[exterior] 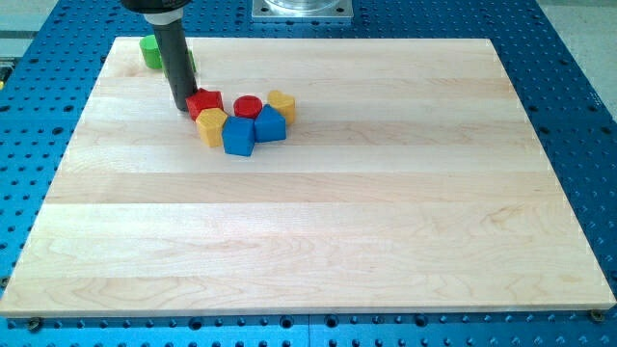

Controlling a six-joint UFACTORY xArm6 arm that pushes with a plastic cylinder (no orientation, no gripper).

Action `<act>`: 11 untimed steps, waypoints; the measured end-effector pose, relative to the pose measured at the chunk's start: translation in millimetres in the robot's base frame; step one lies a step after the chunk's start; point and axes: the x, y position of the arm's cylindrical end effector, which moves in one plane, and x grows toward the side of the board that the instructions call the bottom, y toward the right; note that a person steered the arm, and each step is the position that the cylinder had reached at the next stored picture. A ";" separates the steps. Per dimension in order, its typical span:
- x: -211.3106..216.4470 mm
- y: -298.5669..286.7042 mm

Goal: Move the red star to the bottom left of the board

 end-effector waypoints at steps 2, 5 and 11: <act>-40.8 28.3; 47.4 -33.6; 160.8 18.8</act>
